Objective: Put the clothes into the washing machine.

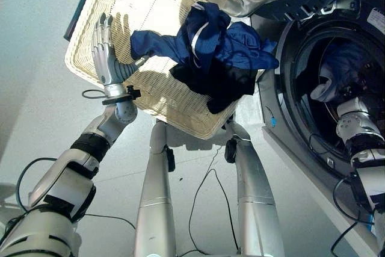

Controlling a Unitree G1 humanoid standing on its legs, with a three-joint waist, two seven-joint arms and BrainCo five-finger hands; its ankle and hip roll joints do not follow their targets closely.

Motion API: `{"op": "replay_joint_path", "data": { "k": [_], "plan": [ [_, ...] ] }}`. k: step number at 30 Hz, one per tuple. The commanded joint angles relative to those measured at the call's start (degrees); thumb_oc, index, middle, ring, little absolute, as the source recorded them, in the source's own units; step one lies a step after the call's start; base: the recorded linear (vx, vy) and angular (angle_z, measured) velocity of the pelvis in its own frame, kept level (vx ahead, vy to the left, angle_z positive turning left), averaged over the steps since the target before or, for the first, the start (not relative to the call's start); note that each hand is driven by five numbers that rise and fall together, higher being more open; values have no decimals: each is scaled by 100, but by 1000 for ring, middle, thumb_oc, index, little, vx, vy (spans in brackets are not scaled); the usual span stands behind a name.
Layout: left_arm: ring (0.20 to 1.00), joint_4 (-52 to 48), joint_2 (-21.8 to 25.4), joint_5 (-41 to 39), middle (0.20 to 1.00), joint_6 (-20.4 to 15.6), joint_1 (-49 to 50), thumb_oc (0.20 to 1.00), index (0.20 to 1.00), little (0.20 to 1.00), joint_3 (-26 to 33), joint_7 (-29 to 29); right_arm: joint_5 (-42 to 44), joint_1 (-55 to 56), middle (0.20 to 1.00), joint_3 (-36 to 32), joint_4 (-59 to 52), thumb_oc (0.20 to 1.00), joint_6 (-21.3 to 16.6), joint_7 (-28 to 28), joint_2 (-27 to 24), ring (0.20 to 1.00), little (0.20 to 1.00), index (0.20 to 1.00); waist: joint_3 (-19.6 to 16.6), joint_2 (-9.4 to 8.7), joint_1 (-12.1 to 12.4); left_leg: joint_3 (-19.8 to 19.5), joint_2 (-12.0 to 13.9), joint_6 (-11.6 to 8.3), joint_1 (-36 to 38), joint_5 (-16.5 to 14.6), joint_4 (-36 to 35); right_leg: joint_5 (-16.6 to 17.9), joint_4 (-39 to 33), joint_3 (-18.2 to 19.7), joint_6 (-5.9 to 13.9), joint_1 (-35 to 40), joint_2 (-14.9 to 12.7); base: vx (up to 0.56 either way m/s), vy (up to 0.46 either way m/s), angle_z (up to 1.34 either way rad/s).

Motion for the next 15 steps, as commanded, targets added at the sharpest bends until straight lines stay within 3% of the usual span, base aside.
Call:
{"op": "replay_joint_path", "data": {
  "k": [1, 5, 8, 15],
  "plan": [
    [1000, -163, -232, -155, 1000, -70, -102, 1000, 1000, 1000, 276, 78, -306, 257, 1000, 246, -250, 1000, 4, -30, -142, 1000, 1000, 1000, -65, 14, -76, 27, -379, -47, -65, -584, 641, 1495, -1677, -204, 756, 483, 162, -7, 47, 0],
    [1000, -180, -367, -135, 1000, -141, 24, 1000, 1000, 1000, 368, 55, -819, 443, 1000, 342, -553, 1000, 55, -109, 140, 1000, 1000, 1000, -65, 65, -74, 69, -377, -53, -59, -556, 631, 1473, -1646, -189, 740, 473, 150, -4, 19, 0],
    [1000, -263, -478, -283, 1000, -669, 124, 1000, 1000, 1000, 464, -616, -933, 585, 1000, 370, -747, 1000, 143, -141, 408, 1000, 1000, 1000, -65, 84, -78, 114, -362, -69, -31, -539, 618, 1453, -1616, -164, 732, 484, 155, -7, 24, 0],
    [1000, -540, -590, -183, 1000, -1089, -44, 1000, 1000, 1000, 182, -1644, -997, 596, 1000, 416, -594, 1000, 318, -39, 624, 1000, 1000, 1000, -65, 132, -93, 177, -352, -68, -23, -506, 589, 1457, -1610, -115, 728, 486, 183, -2, 17, 0]
  ]
}}
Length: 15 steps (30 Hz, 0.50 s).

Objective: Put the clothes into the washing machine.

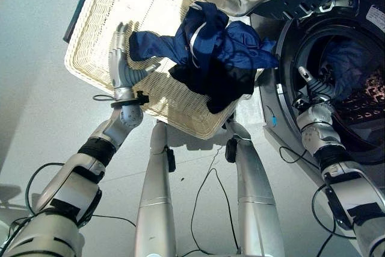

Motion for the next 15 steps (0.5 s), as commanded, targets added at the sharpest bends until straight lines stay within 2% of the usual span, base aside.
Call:
{"op": "replay_joint_path", "data": {
  "k": [1, 3, 4, 6, 10, 15],
  "plan": [
    [1000, -290, -253, -46, 1000, -426, -403, 1000, 1000, 1000, -79, -644, -150, 15, 1000, 58, -28, 1000, -36, 57, -273, 1000, 1000, 1000, -65, 136, -97, 157, -324, -64, -106, -507, 635, 1477, -1642, -117, 699, 467, 215, 0, 0, 0],
    [1000, -307, -281, -178, 1000, -362, -537, 1000, 1000, 1000, -209, -983, -157, -47, 1000, 107, 44, 1000, -40, 72, -255, 1000, 1000, 1000, -65, 133, -109, 165, -323, -63, -117, -507, 640, 1480, -1651, -104, 703, 462, 218, 0, 0, 0],
    [1000, -248, -320, -93, 1000, -210, -703, 1000, 1000, 1000, -405, -1229, -167, -132, 1000, 151, 137, 1000, -35, 94, -214, 1000, 1000, 1000, -65, 132, -138, 183, -323, -62, -122, -504, 660, 1486, -1637, -92, 709, 453, 228, 0, 0, 0],
    [1000, -170, -334, -164, 1000, -117, -875, 1000, 1000, 1000, -576, -1405, -161, -241, 1000, 209, 208, 1000, -16, 107, -208, 1000, 1000, 1000, -65, 117, -156, 196, -313, -65, -125, -499, 658, 1497, -1646, -71, 712, 450, 241, 0, 0, 0],
    [1000, 114, -386, -219, 1000, 149, -1307, 1000, 1000, 1000, -870, -1547, -196, -397, 1000, 391, 319, 1000, -19, 188, -196, 1000, 1000, 1000, -65, 83, -242, 257, -287, -68, -117, -481, 656, 1507, -1672, -5, 713, 449, 275, 7, 46, 0],
    [1000, 491, -460, -225, 1000, 362, -1715, 1000, 1000, 1000, -995, -1462, -162, -484, 1000, 517, 455, 1000, -83, 329, -164, 1000, 1000, 1000, -65, 42, -337, 311, -252, -80, -142, -484, 683, 1503, -1663, 64, 715, 407, 298, 6, 32, -8]
  ]
}}
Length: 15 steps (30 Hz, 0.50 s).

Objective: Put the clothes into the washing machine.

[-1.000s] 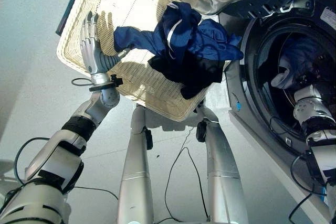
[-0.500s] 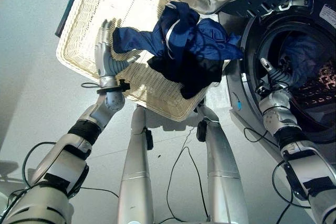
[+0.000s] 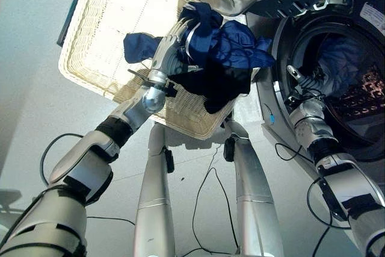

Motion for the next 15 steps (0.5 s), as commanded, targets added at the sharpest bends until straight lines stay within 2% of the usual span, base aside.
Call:
{"op": "replay_joint_path", "data": {
  "k": [1, 3, 4, 7, 13, 15],
  "plan": [
    [1000, 132, -237, -21, 1000, 100, -212, 1000, 1000, 1000, 249, 100, -51, 125, 1000, 126, -64, 1000, -148, 75, -240, 1000, 1000, 1000, -65, 33, -155, 168, -240, -95, -181, -490, 681, 1435, -1660, -91, 732, 464, 283, 5, 20, -4],
    [1000, 164, -250, -25, 1000, 141, -239, 1000, 1000, 1000, 249, 74, -55, 122, 1000, 130, -52, 1000, -159, 81, -228, 1000, 1000, 1000, -65, 29, -160, 172, -237, -98, -182, -491, 680, 1432, -1658, -88, 733, 462, 284, 0, 0, 0],
    [1000, 373, -297, 55, 1000, 348, -388, 1000, 1000, 1000, 211, -30, -60, 109, 1000, 154, -53, 1000, -157, 77, -176, 1000, 1000, 1000, -65, 5, -196, 178, -241, -105, -195, -503, 699, 1429, -1650, -66, 736, 448, 299, 0, 0, 0],
    [1000, 551, -335, 127, 1000, 582, -516, 1000, 1000, 1000, 123, -144, -77, 59, 1000, 182, -38, 1000, -157, 72, -129, 1000, 1000, 1000, -65, -23, -224, 177, -238, -113, -206, -511, 713, 1436, -1652, -55, 742, 437, 304, 3, 0, -1],
    [1000, 1362, -358, 247, 1000, 1338, -897, 1000, 1000, 1000, -130, -478, 49, -147, 1000, 383, 138, 1000, -279, 180, -100, 1000, 1000, 1000, -65, -100, -323, 221, -193, -143, -234, -516, 739, 1446, -1660, -23, 754, 390, 301, 0, 0, 0],
    [401, 1558, -334, 250, 401, 1492, -964, 401, 401, 401, -217, -660, 79, -164, 1000, 417, 169, 1000, -316, 223, -89, 1000, 1000, 1000, -65, -122, -349, 236, -185, -148, -228, -517, 738, 1450, -1676, -9, 751, 395, 306, 0, 0, 0]
  ]
}}
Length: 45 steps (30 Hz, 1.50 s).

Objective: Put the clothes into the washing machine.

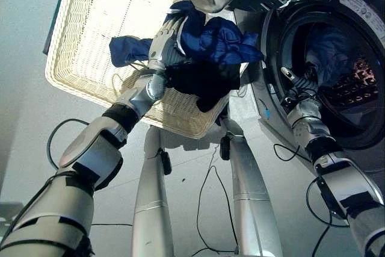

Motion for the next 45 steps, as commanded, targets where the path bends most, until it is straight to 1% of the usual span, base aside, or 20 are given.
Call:
{"op": "replay_joint_path", "data": {
  "k": [1, 3, 7, 10, 14, 15, 17, 18, 19, 20, 21, 22, 23, 25, 27, 28, 34, 38, 41, 45],
  "plan": [
    [200, 584, -51, 142, 200, 391, -328, 200, 200, 200, 52, -484, 57, -76, 1000, 157, 4, 1000, -317, 82, -119, 1000, 1000, 1000, -60, -121, -126, 181, -207, -146, -195, -513, 713, 1427, -1661, -71, 723, 455, 258, 0, 0, 0],
    [200, 678, -13, 71, 200, 373, -361, 200, 200, 200, -4, -665, 83, -91, 1000, 209, -23, 1000, -344, 49, -118, 1000, 1000, 1000, -60, -122, -142, 200, -198, -154, -201, -513, 715, 1430, -1677, -61, 722, 446, 253, 0, 0, 0],
    [200, 709, -1, -163, 200, 217, -330, 200, 200, 200, 16, -665, 81, -85, 1000, 221, -55, 1000, -409, 54, -106, 1000, 1000, 1000, -60, -95, -138, 219, -193, -159, -205, -507, 708, 1422, -1674, -62, 719, 438, 246, 6, 19, -7],
    [200, 611, 14, -531, 200, -43, -259, 200, 200, 200, 154, -612, 95, -38, 1000, 222, -195, 1000, -496, 88, -99, 1000, 1000, 1000, -60, -85, -126, 211, -196, -158, -214, -512, 707, 1407, -1664, -57, 716, 431, 245, 2, 2, -2],
    [200, 178, 39, -1076, 200, -639, 138, 200, 200, 200, 708, -299, -113, 193, 1000, 151, -777, 1000, -684, -104, -46, 1000, 1000, 1000, -60, -62, -75, 174, -221, -167, -222, -526, 703, 1364, -1662, -64, 705, 447, 245, 0, 0, 0],
    [200, 137, 39, -1095, 200, -660, 178, 200, 200, 200, 746, -288, -143, 222, 1000, 149, -839, 1000, -686, -139, -41, 1000, 1000, 1000, -60, -62, -73, 168, -224, -167, -221, -526, 705, 1363, -1661, -63, 704, 449, 245, 0, 0, 0],
    [200, -100, 30, -1329, 200, -916, 432, 200, 200, 200, 1020, -215, -261, 384, 1000, 111, -1196, 1000, -706, -315, -5, 1000, 1000, 1000, -60, -58, -49, 142, -235, -164, -231, -536, 719, 1344, -1641, -64, 696, 448, 242, 0, 0, 0],
    [200, -100, 30, -1329, 200, -916, 432, 200, 200, 200, 1020, -215, -261, 384, 1000, 111, -1196, 1000, -706, -315, -5, 1000, 1000, 1000, -60, -58, -49, 142, -235, -164, -231, -536, 719, 1344, -1641, -64, 696, 448, 242, 0, 0, 0],
    [200, -426, -18, -1541, 200, -1174, 718, 200, 200, 200, 1312, -154, -415, 534, 1000, 36, -1567, 1000, -725, -485, 33, 1000, 1000, 1000, -60, -46, -18, 118, -256, -155, -239, -545, 714, 1335, -1631, -80, 692, 443, 234, 0, 0, 0],
    [200, -498, -28, -1579, 200, -1261, 798, 200, 200, 200, 1384, -143, -445, 568, 1000, 7, -1649, 1000, -731, -511, 36, 1000, 1000, 1000, -60, -44, -7, 111, -261, -153, -237, -546, 710, 1333, -1630, -87, 693, 446, 230, -7, -35, 2],
    [200, -746, -88, -1760, 200, -1577, 1061, 200, 200, 200, 1581, -112, -522, 698, 1000, -86, -1914, 1000, -772, -596, 73, 1000, 1000, 1000, -60, -30, 27, 86, -277, -144, -226, -550, 696, 1327, -1632, -105, 692, 463, 218, 0, 0, 0],
    [200, -792, -101, -1791, 200, -1633, 1108, 200, 200, 200, 1615, -117, -540, 726, 1000, -101, -1959, 1000, -787, -608, 79, 1000, 1000, 1000, -60, -28, 33, 81, -279, -141, -227, -552, 696, 1324, -1628, -108, 692, 465, 217, 0, 0, 0],
    [200, -1063, -157, -1885, 200, -1937, 1342, 200, 200, 200, 1790, -141, -634, 871, 1000, -205, -2221, 1000, -865, -620, 115, 1000, 1000, 1000, -60, -15, 66, 60, -290, -125, -237, -564, 702, 1309, -1607, -124, 692, 461, 204, 0, 0, 0],
    [200, -1194, -191, -1924, 200, -2040, 1447, 200, 200, 200, 1877, -184, -703, 939, 1000, -249, -2359, 1000, -881, -628, 139, 1000, 1000, 1000, -60, -9, 80, 49, -296, -119, -238, -570, 708, 1301, -1598, -131, 690, 464, 201, 0, 0, 0],
    [200, -1501, -285, -1932, 200, -2354, 1691, 200, 200, 200, 2088, -227, -972, 1087, 1000, -339, -2710, 1000, -891, -659, 203, 1000, 1000, 1000, -60, 4, 113, 27, -312, -108, -232, -574, 702, 1292, -1591, -149, 689, 479, 192, -7, -8, 2],
    [200, -1877, -359, -1979, 200, -2555, 1934, 200, 200, 200, 2276, -313, -1167, 1249, 1000, -418, -3062, 1000, -865, -688, 271, 1000, 1000, 1000, -60, 27, 144, 15, -324, -92, -214, -578, 681, 1276, -1589, -166, 689, 500, 185, 0, 0, 0],
    [200, -2967, -508, -2018, 200, -2859, 2450, 200, 200, 200, 2638, -721, -1585, 1576, 1000, -580, -3910, 1000, -803, -628, 399, 1000, 1000, 1000, -60, 75, 214, -34, -374, -51, -189, -578, 669, 1267, -1574, -212, 686, 536, 151, -2, -3, 1],
    [200, -3752, -600, -2161, 200, -3069, 2763, 200, 200, 200, 2817, -1115, -2233, 1801, 1000, -656, -4623, 1000, -795, -562, 494, 1000, 1000, 1000, -60, 101, 233, -57, -390, -21, -152, -570, 652, 1263, -1571, -226, 689, 573, 127, -4, -3, 9],
    [200, -4443, -694, -2286, 200, -3142, 2974, 200, 200, 200, 2966, -1527, -2791, 1912, 1000, -684, -5175, 1000, -802, -571, 588, 1000, 1000, 1000, -60, 134, 257, -61, -412, 9, -133, -568, 629, 1257, -1575, -235, 693, 587, 114, -6, 1, 6],
    [200, -5207, -884, -2755, 200, -3275, 3150, 200, 200, 200, 3165, -2368, -3251, 1933, 1000, -726, -5713, 1000, -766, -578, 650, 1000, 1000, 1000, -60, 168, 298, -80, -433, 31, -88, -563, 594, 1260, -1597, -260, 699, 637, 81, -5, -3, 3]
  ]
}}
